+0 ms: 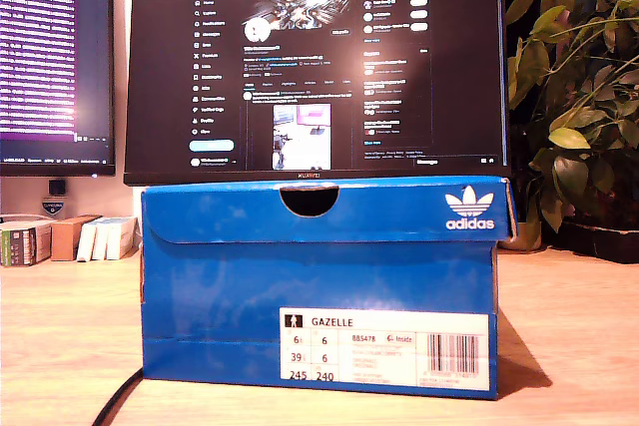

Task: Close the blue shoebox by pushing the lid with your left arm and holding the box in place with your right arm

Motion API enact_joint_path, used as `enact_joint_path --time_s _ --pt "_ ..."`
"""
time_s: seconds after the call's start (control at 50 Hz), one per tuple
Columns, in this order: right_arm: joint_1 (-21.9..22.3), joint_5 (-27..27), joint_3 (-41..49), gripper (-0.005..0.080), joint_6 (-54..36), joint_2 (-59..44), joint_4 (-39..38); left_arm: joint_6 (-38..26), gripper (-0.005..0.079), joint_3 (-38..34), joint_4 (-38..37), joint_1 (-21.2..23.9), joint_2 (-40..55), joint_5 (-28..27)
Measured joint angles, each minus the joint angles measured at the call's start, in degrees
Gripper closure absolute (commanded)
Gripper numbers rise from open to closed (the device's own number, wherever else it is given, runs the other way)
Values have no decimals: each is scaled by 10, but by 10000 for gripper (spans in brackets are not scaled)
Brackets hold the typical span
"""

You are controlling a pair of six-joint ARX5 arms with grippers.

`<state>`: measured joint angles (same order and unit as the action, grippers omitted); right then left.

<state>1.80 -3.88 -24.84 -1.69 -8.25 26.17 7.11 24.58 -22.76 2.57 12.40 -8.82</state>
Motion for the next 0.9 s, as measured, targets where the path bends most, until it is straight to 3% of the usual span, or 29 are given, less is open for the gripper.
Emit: enact_joint_path --time_s 0.14,0.52,0.76,0.9 --pt "0 -16 0 763 -45 11 0 -27 756 0 0 0 0 8" --pt "0 -15 56 763 -46 78 -8 -52 756 -58 22 0 -31 -17" --pt "0 -16 91 763 -44 78 -98 -68 756 -90 47 0 -127 -22" --pt "0 -16 114 763 -44 78 -142 -69 756 -129 42 0 -126 -24"
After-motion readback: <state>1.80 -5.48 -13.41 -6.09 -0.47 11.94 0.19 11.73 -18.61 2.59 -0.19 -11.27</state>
